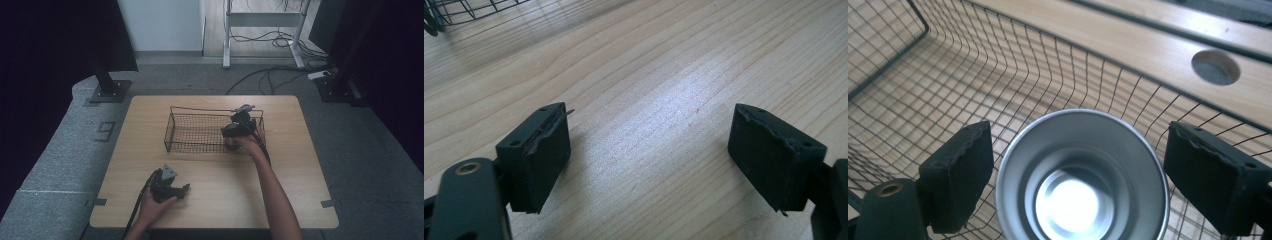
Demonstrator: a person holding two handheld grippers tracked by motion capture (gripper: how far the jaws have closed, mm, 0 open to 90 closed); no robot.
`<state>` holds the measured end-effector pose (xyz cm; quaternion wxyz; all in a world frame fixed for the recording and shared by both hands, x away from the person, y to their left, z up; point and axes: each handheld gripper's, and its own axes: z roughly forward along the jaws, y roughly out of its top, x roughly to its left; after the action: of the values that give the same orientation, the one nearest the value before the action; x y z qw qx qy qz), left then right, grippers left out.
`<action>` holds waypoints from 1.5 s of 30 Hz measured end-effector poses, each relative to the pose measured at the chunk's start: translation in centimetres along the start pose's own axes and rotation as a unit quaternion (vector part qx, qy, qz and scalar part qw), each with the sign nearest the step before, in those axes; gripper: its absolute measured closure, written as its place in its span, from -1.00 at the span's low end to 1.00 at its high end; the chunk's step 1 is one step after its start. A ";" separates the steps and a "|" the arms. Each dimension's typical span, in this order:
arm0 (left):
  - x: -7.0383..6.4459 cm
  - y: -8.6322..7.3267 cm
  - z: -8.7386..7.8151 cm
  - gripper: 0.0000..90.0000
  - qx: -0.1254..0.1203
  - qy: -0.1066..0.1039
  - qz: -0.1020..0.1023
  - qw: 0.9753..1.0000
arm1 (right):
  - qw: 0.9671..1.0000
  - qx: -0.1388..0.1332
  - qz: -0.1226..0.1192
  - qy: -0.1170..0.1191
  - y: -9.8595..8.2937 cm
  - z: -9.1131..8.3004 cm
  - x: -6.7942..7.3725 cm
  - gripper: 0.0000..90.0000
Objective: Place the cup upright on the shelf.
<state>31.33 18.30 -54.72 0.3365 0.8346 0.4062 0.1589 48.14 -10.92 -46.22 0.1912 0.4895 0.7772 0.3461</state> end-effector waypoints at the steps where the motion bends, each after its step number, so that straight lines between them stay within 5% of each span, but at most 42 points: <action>1: 0.0 0.0 0.0 -0.62 0.001 0.000 0.000 1.000 | 1.000 -0.007 0.005 0.002 0.0 -0.2 -0.1 -0.72; 6: 0.0 0.0 0.0 -0.62 0.002 0.000 0.001 1.000 | 0.999 -0.045 0.020 0.012 -0.1 -1.5 -0.5 -0.71; 22: 0.0 0.0 0.0 -0.62 0.001 -0.001 0.001 1.000 | 0.994 -0.101 0.025 0.037 -2.6 -6.4 -1.2 -0.69; 34: 0.0 0.0 0.0 -0.62 0.002 -0.001 0.001 1.000 | 0.990 -0.127 0.017 0.061 -7.2 -9.5 -1.3 -0.65; 45: 0.0 0.1 0.1 -0.63 0.002 -0.001 0.001 1.000 | 0.987 -0.133 0.031 0.081 -13.8 -10.9 -1.8 -0.61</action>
<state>31.39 18.21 -54.70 0.3350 0.8359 0.4051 0.1579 33.39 -20.26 -48.79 0.1807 0.4539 0.7216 0.4905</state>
